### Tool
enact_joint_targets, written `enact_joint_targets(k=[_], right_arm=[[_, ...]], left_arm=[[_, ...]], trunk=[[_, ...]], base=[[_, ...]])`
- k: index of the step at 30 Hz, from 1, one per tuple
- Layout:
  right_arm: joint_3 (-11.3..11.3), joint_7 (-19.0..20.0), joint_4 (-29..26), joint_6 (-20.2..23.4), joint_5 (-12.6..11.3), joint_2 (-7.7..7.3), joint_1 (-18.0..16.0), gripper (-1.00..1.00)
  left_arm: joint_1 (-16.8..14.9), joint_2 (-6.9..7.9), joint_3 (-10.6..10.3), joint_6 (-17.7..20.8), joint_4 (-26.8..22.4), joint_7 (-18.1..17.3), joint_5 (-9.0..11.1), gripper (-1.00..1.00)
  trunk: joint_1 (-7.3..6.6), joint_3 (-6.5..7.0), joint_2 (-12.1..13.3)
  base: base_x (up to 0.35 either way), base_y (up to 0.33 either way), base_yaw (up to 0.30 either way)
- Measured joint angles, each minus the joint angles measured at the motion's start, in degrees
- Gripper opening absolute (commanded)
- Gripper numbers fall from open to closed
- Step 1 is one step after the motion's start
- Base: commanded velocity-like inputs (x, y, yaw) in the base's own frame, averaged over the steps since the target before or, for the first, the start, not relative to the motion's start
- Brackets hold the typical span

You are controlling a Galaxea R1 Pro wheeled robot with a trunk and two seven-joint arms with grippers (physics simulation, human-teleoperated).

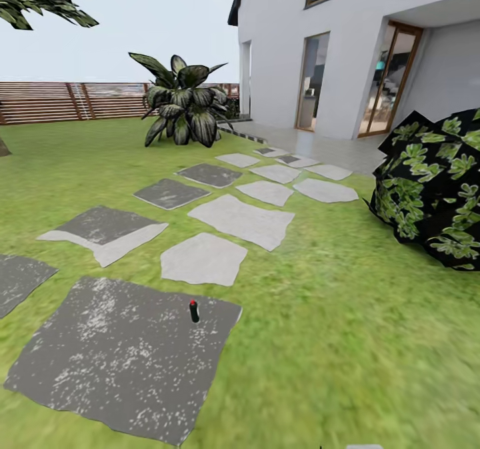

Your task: In the garden, pick up the pesticide atomizer on the floor and spray pesticide onto both trees until each tree trunk is fully covered.

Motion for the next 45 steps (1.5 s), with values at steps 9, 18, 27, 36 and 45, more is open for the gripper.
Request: enact_joint_targets(k=[9,18,27,36,45], right_arm=[[0.0,0.0,-0.1,0.0,0.0,0.0,0.0,1.0],[0.0,0.0,0.0,0.0,0.0,0.0,0.0,1.0],[0.0,0.0,0.0,0.0,0.0,0.05,0.0,1.0],[0.0,0.0,0.0,0.0,0.0,0.08,0.0,1.0],[0.0,0.0,0.0,0.0,0.0,0.09,0.0,1.0]], left_arm=[[0.0,0.07,0.1,0.0,0.0,0.0,0.0,1.0],[0.0,0.09,0.1,0.0,0.0,0.0,0.0,1.0],[0.0,0.09,0.1,0.0,0.0,0.0,0.0,1.0],[0.0,0.09,0.1,0.0,0.0,0.0,0.0,1.0],[0.0,0.09,0.1,0.0,0.0,0.0,0.0,1.0]], trunk=[[0.0,0.0,0.0],[0.0,0.0,0.0],[0.0,0.0,0.0],[0.0,0.0,0.0],[0.0,0.0,0.0]], base=[[0.284,-0.161,0.0],[0.284,-0.163,0.0],[0.284,-0.164,0.151],[0.284,-0.164,0.276],[0.284,-0.165,0.232]])
